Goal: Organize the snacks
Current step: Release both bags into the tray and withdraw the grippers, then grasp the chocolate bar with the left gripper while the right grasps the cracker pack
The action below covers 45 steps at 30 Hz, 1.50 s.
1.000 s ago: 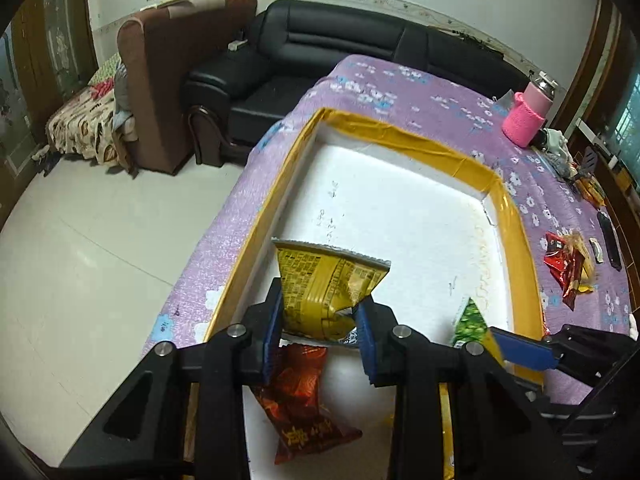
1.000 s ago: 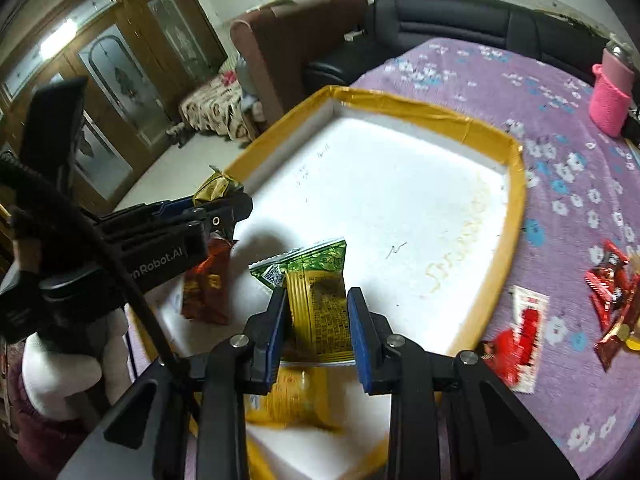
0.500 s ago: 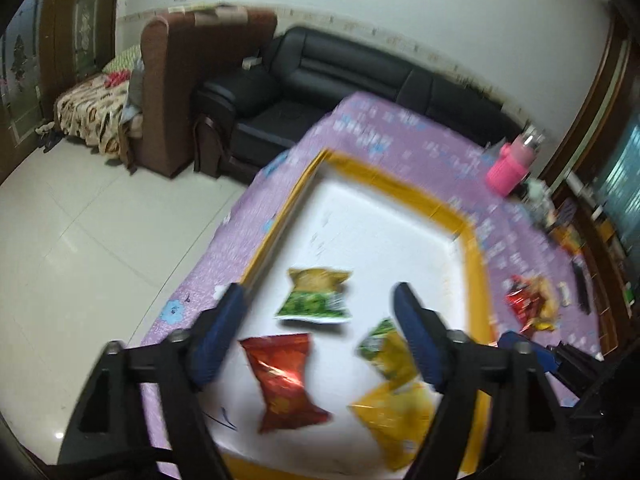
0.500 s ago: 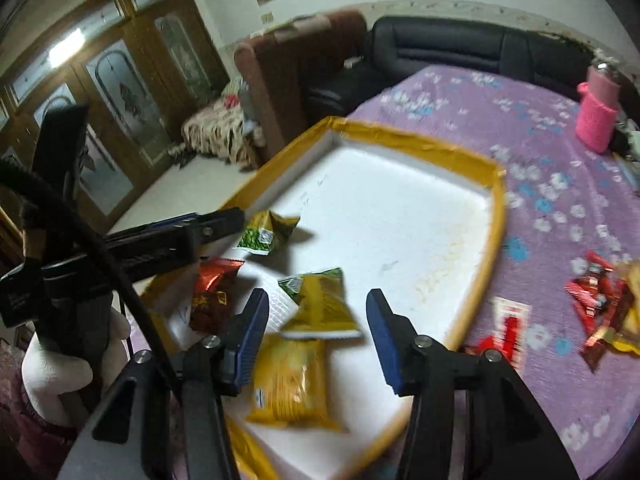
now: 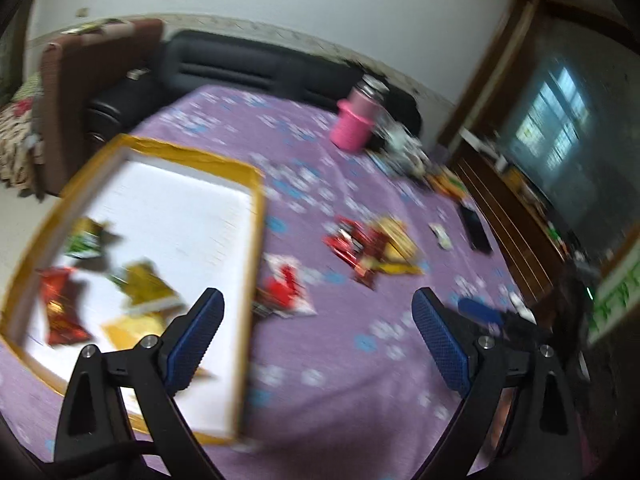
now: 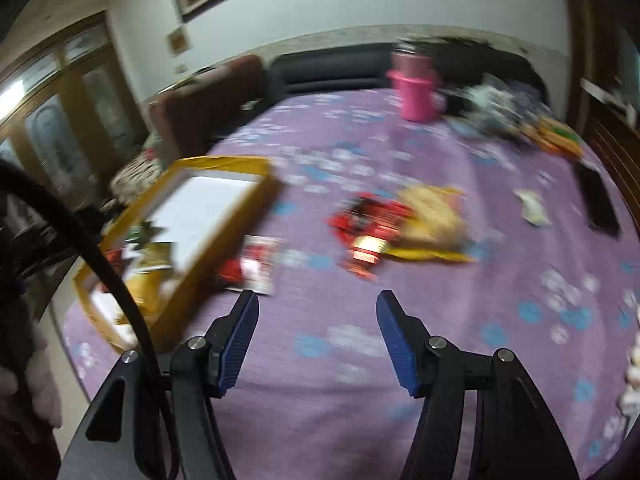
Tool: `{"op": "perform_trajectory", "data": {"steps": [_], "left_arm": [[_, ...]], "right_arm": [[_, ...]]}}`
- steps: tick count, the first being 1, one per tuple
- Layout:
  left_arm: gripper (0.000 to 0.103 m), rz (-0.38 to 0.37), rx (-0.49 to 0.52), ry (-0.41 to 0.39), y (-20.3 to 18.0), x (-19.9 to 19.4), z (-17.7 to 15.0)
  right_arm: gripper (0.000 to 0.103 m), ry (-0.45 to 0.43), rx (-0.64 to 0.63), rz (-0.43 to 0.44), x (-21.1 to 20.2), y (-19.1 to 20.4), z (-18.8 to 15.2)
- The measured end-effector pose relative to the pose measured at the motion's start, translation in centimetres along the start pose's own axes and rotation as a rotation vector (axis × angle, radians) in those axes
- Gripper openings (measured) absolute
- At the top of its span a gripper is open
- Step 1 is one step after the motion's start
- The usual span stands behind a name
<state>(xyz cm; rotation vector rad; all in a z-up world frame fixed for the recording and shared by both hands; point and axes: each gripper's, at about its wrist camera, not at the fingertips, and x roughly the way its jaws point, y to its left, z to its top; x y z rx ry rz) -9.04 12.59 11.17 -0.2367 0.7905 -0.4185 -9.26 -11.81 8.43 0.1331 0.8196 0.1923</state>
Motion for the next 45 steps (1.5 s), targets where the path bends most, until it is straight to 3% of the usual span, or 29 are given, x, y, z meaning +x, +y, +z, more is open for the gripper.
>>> {"op": "perform_trajectory", "data": {"steps": [4,9,13,18,22,27,29,32,33,34,36,38,45], "left_arm": [[0.095,0.010,0.055,0.041,-2.7,0.7,-1.1],[0.095,0.031,0.062,0.061,-3.3,1.9,-1.6],[0.095,0.043,0.051,0.096,-3.2,3.2,-2.0],[0.095,0.089,0.068,0.097,-2.7,2.8,-2.4],[0.095,0.097,0.068,0.095,-1.9,2.3,-2.4],[0.095,0.085,0.077,0.097,-1.5,2.1,-2.3],[0.095,0.075,0.074,0.098,-1.5,2.3,-2.3],[0.094,0.060,0.078,0.107,-1.8,2.5,-2.2],[0.092,0.053,0.087,0.111,-2.0,2.6,-2.2],[0.089,0.046,0.098,0.111,-2.3,2.7,-2.1],[0.065,0.043,0.142,0.130,-3.3,3.3,-2.0],[0.055,0.055,0.177,0.158,-4.3,4.3,-1.9],[0.055,0.068,0.201,0.208,-6.8,10.2,0.3]], "right_arm": [[0.062,-0.006,0.178,-0.031,-0.7,-8.0,0.1],[0.062,0.006,0.321,-0.024,0.8,-12.8,0.6],[0.062,0.015,0.329,0.024,2.9,-11.9,2.4],[0.062,0.026,0.225,0.052,6.1,-8.4,5.7],[0.062,0.044,0.099,-0.103,9.0,-6.0,8.0],[0.062,0.117,-0.027,-0.191,12.2,-4.6,8.2],[0.062,0.125,-0.021,-0.197,12.7,-5.1,7.9],[0.044,0.118,0.046,-0.148,12.3,-6.5,7.8],[0.032,0.123,0.076,-0.127,11.9,-7.1,7.7],[0.032,0.135,0.110,-0.093,11.6,-7.7,7.5],[0.032,0.137,0.135,-0.071,10.9,-8.3,6.8],[0.032,0.123,0.149,-0.070,9.9,-8.8,5.7],[0.032,-0.006,0.297,0.018,7.3,-12.3,2.7]]}}
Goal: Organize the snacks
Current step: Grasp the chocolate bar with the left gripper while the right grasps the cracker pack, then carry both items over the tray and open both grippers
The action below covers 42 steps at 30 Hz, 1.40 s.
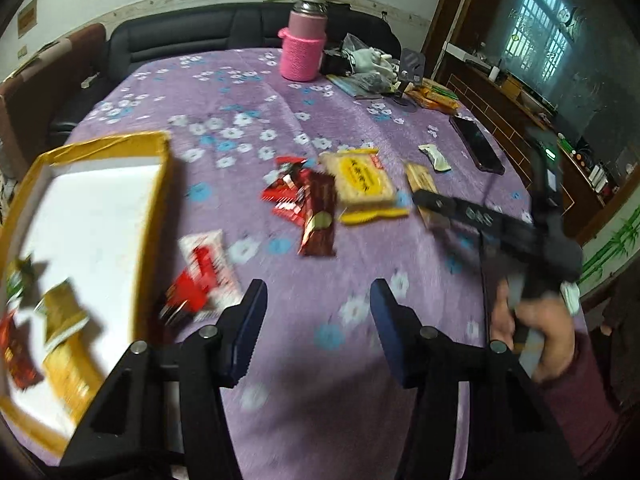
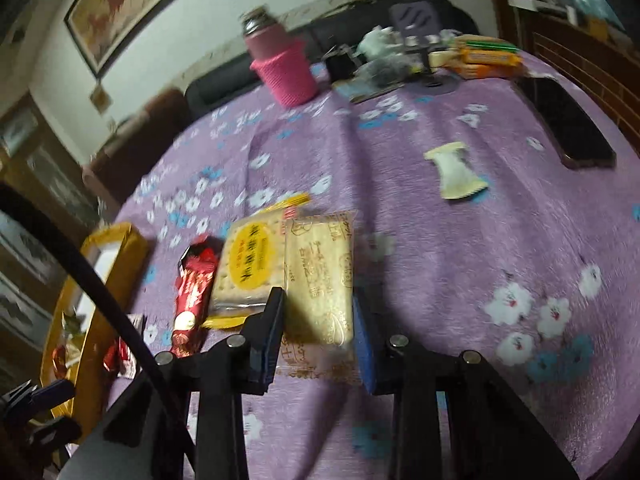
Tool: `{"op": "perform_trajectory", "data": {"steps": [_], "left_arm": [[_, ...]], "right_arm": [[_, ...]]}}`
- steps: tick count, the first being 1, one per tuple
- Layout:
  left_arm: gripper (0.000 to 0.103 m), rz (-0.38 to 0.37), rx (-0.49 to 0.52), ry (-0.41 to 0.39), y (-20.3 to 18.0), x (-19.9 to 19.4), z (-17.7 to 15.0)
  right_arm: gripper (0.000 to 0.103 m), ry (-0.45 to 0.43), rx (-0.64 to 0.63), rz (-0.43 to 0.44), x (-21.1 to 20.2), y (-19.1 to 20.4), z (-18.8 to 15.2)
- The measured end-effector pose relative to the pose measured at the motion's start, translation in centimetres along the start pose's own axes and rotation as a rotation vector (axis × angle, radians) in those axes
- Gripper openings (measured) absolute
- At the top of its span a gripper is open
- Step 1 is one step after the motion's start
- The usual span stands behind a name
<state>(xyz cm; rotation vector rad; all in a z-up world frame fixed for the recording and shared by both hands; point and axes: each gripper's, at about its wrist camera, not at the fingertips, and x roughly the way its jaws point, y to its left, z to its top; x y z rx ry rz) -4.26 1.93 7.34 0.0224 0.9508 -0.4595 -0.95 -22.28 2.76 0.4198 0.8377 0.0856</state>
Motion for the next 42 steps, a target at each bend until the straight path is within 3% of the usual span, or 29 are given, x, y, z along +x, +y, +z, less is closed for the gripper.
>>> {"op": "perform_trajectory", "data": {"steps": [9,11,14,16,17,19,25,33,39,42], "left_arm": [[0.055,0.153,0.103,0.063,-1.9,8.5,3.8],[0.059,0.182,0.131,0.083,-2.1,10.1,4.0],[0.062,0.194,0.145,0.048,-2.1,10.7,4.3],[0.045,0.187,0.132,0.055,-1.8,10.9,4.6],[0.028,0.194,0.134,0.051,-1.7,10.8,4.6],[0.028,0.176,0.122,0.059,-1.6,10.6,4.7],[0.028,0.142,0.075,0.023,-1.2,9.0,4.0],[0.028,0.083,-0.011,-0.061,1.2,1.6,2.3],[0.028,0.160,-0.123,-0.127,8.5,-4.6,1.9],[0.028,0.241,-0.172,-0.132,13.4,-6.6,1.7]], "right_arm": [[0.032,-0.009,-0.004,0.050,-0.6,-0.4,0.5],[0.032,-0.019,-0.019,0.058,-0.7,-0.2,0.7],[0.032,-0.029,-0.020,0.066,-0.8,-0.1,0.9],[0.032,-0.027,-0.007,0.081,-0.8,-0.2,1.0],[0.032,-0.025,-0.001,0.084,-0.7,-0.3,1.0],[0.032,-0.022,0.006,0.087,-0.7,-0.4,0.9],[0.032,-0.022,-0.001,0.093,-0.7,-0.4,0.9],[0.032,-0.036,0.004,0.131,-1.0,-0.7,0.8],[0.032,-0.023,-0.013,0.158,-1.6,1.7,-0.2],[0.032,0.006,-0.085,0.191,-2.4,5.8,-0.9]]}}
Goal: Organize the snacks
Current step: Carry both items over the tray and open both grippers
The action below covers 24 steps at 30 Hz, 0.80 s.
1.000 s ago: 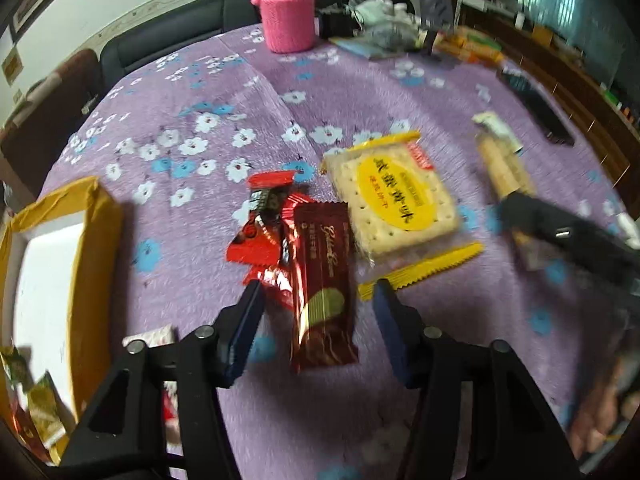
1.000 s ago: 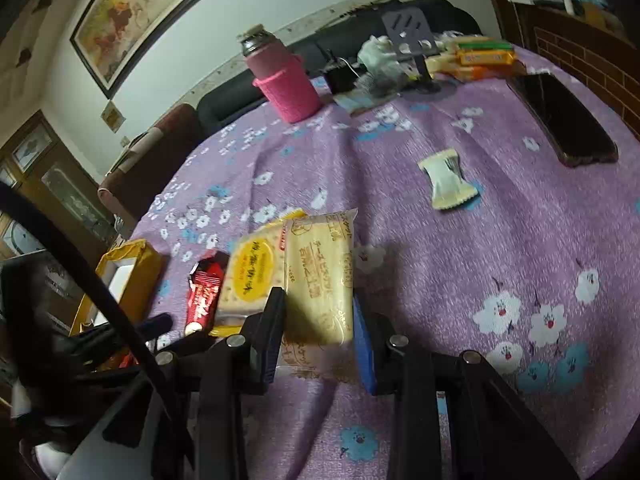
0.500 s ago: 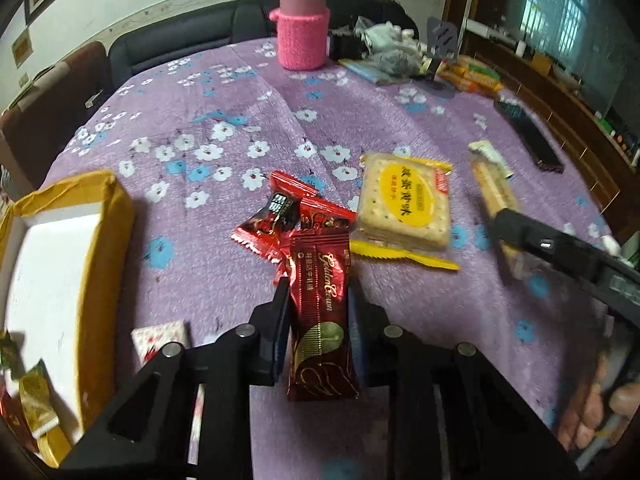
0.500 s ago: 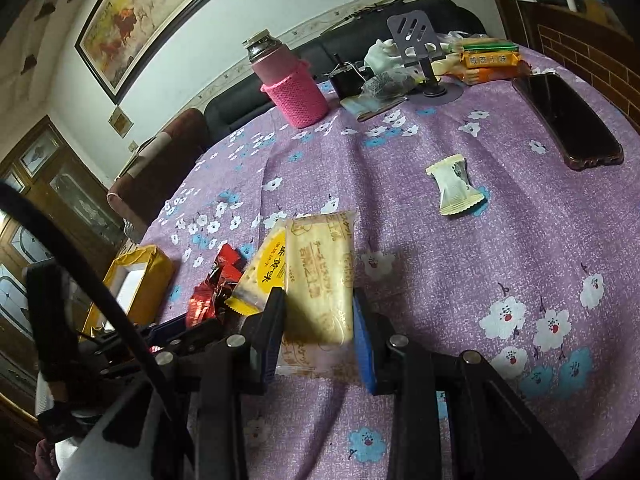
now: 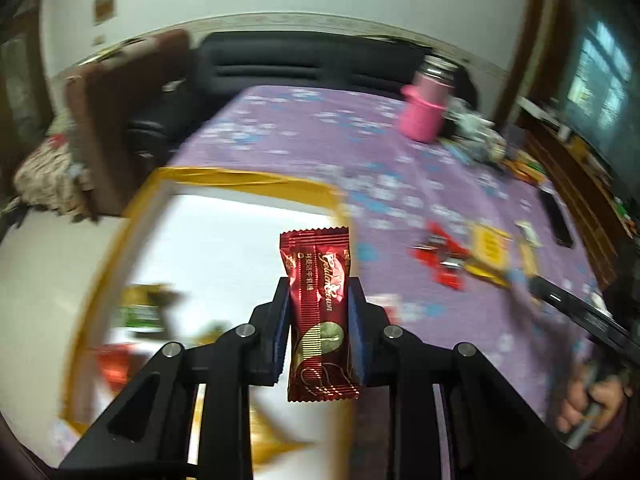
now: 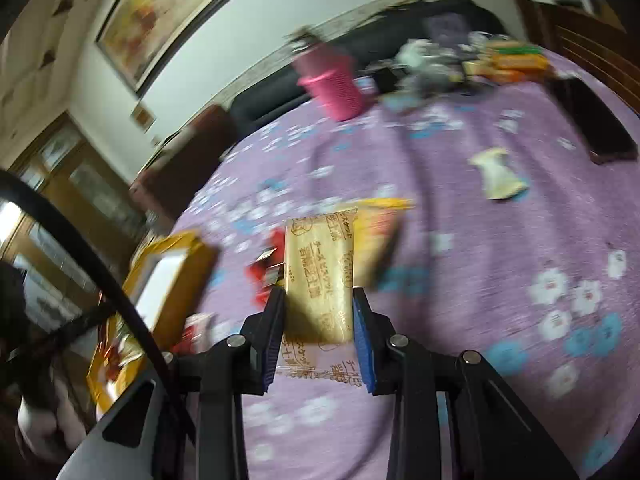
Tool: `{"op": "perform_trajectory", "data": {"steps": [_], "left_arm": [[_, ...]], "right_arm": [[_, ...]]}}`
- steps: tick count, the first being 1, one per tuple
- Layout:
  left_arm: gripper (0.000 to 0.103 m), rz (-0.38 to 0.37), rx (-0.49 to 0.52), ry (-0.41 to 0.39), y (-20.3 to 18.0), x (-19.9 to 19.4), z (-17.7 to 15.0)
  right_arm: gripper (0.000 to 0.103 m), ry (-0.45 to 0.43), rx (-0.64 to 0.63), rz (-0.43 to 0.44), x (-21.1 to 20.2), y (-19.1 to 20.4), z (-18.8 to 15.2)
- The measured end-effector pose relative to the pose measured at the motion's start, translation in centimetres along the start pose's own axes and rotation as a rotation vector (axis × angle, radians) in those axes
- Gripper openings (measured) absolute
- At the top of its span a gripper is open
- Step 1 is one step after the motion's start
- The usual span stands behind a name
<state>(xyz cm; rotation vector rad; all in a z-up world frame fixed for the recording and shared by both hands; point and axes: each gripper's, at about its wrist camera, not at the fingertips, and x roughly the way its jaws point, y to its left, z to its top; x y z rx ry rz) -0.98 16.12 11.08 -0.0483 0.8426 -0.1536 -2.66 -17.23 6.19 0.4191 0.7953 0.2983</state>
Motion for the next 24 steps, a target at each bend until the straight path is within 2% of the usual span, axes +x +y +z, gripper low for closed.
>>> {"op": "perform_trajectory", "data": {"steps": [2,5,9,12,17,21,23,24], "left_arm": [[0.028,0.017,-0.050,0.014,3.0,0.3,0.2],[0.028,-0.018,-0.159,0.033,7.2,1.1,0.1],[0.028,-0.047,-0.233,0.039,9.9,2.2,-0.4],[0.028,-0.052,-0.236,0.056,10.4,3.4,-0.1],[0.029,-0.062,-0.262,0.093,11.1,5.5,0.4],[0.031,-0.078,-0.289,0.126,11.6,6.8,0.4],[0.033,-0.104,-0.306,0.119,11.9,6.7,0.5],[0.037,-0.112,-0.309,0.106,12.0,6.3,0.4]], "right_arm": [[0.031,0.030,-0.063,0.043,0.4,3.8,0.0],[0.031,0.092,-0.133,0.124,2.4,9.6,0.1],[0.031,0.172,-0.203,0.171,5.9,15.2,-0.8],[0.031,0.215,-0.265,0.158,8.8,18.8,-1.6],[0.031,0.260,-0.340,0.097,12.8,22.0,-2.6],[0.031,0.267,-0.379,0.022,14.9,22.7,-3.3],[0.036,0.253,-0.379,0.005,15.4,22.8,-3.3],[0.036,0.250,-0.374,0.006,15.3,22.7,-3.3]]}}
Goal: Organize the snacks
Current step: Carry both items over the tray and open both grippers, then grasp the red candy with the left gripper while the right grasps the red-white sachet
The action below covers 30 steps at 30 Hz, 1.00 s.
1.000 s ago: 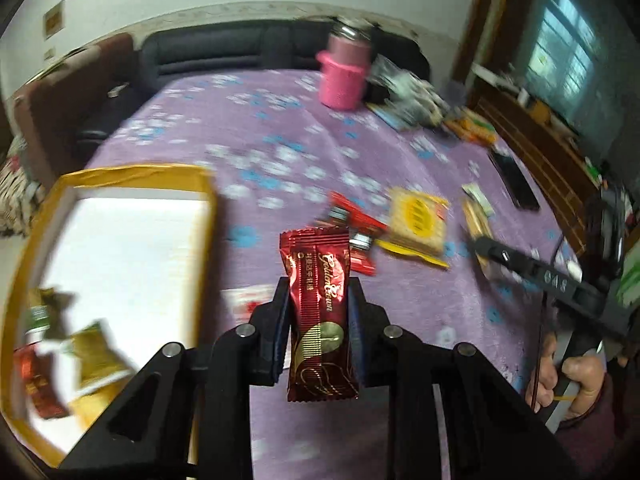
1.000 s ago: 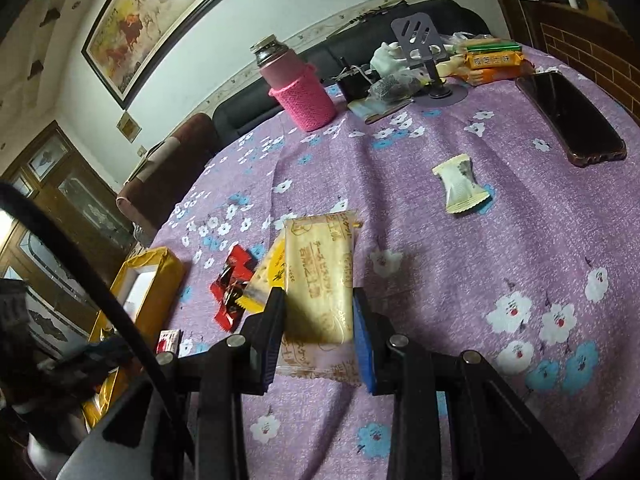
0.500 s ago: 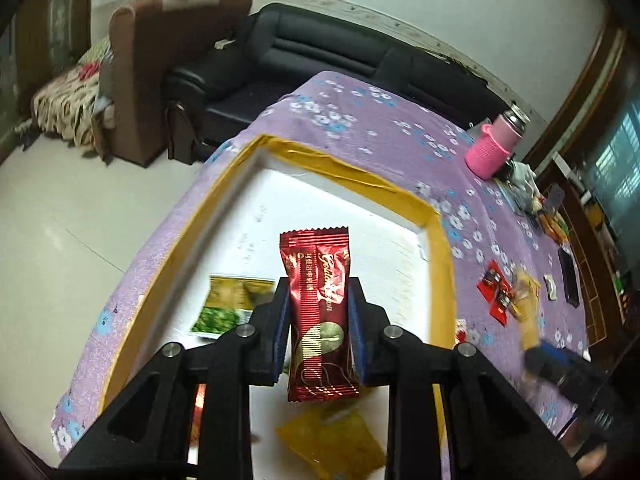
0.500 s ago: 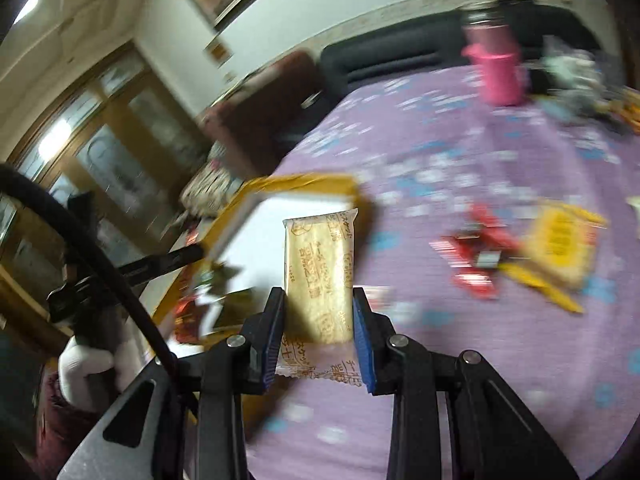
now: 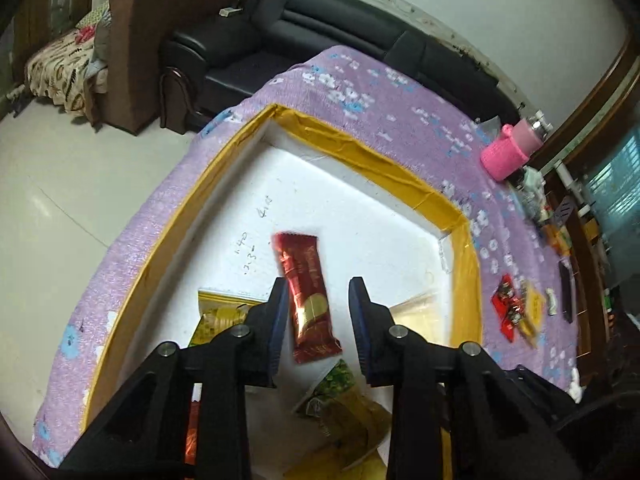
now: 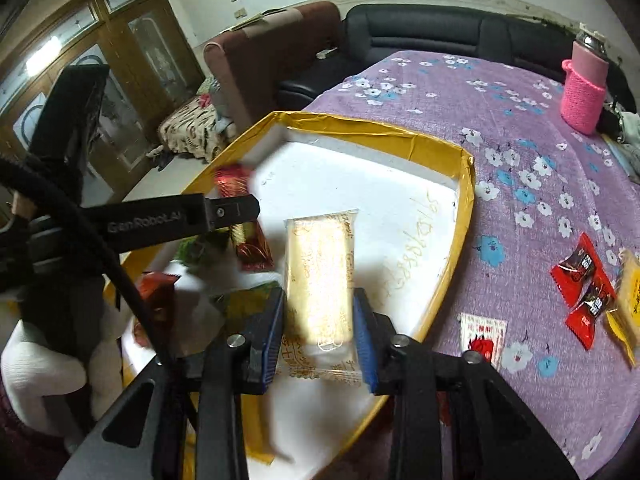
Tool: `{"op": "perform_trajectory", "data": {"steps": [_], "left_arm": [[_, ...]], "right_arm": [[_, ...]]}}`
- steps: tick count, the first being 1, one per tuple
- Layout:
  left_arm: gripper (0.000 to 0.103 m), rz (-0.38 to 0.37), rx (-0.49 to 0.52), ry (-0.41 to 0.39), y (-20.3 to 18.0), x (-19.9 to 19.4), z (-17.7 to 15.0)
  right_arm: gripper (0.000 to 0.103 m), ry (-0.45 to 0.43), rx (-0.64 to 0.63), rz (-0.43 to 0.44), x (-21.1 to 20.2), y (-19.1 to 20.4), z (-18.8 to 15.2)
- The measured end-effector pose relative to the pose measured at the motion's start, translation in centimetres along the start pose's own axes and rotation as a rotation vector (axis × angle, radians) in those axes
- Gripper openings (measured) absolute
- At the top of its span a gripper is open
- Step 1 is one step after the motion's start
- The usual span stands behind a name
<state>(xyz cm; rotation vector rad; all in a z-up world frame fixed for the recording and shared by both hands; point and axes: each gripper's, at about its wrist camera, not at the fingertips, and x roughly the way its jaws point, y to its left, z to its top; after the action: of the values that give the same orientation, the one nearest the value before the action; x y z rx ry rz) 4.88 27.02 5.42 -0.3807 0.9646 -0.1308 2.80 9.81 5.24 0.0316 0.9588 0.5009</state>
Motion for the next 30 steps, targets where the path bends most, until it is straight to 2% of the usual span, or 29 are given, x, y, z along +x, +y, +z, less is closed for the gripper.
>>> {"op": "perform_trajectory", "data": {"steps": [1,3,6,9,12,15,18,24,26,27,30], "left_arm": [[0.041,-0.002,0.003,-0.012,0.1,-0.4,-0.1],[0.058,0.000,0.009,-0.059,0.0,-1.9,-0.6],[0.071,-0.006,0.007,-0.114,-0.2,-4.6,-1.6],[0.082,-0.021,-0.004,-0.160,-0.5,-7.7,-3.9],[0.084,-0.080,-0.020,-0.191,-0.9,-10.0,-6.8],[0.084,-0.139,-0.047,-0.212,-1.3,-11.3,-9.4],[0.084,-0.155,-0.053,-0.211,-2.3,-11.7,-10.8],[0.084,-0.140,-0.003,-0.210,-4.2,-11.9,-11.9],[0.084,-0.137,-0.007,-0.198,-4.3,-11.6,-12.0],[0.084,-0.134,-0.009,-0.185,-4.3,-11.3,-12.0],[0.084,-0.151,-0.005,-0.166,-4.5,-10.9,-12.6]], "right_arm": [[0.042,0.003,0.006,0.007,0.0,-0.1,0.1],[0.047,-0.015,0.018,0.030,-1.0,-0.2,0.1],[0.048,-0.069,0.006,0.046,-4.1,-0.8,-0.2],[0.053,-0.114,0.001,0.012,-6.9,-2.6,-1.2],[0.053,-0.112,-0.002,-0.051,-8.2,-5.3,-2.8],[0.053,-0.056,0.027,-0.095,-7.3,-7.2,-4.1],[0.053,-0.022,0.089,-0.059,-5.4,-8.3,-4.1],[0.053,0.028,0.129,-0.072,-2.0,-7.5,-4.1],[0.045,0.033,0.049,-0.139,-2.0,-6.3,-4.7],[0.035,0.032,0.026,-0.161,-2.4,-6.0,-5.1],[0.028,0.049,0.043,-0.189,-4.0,-6.8,-6.4]]}}
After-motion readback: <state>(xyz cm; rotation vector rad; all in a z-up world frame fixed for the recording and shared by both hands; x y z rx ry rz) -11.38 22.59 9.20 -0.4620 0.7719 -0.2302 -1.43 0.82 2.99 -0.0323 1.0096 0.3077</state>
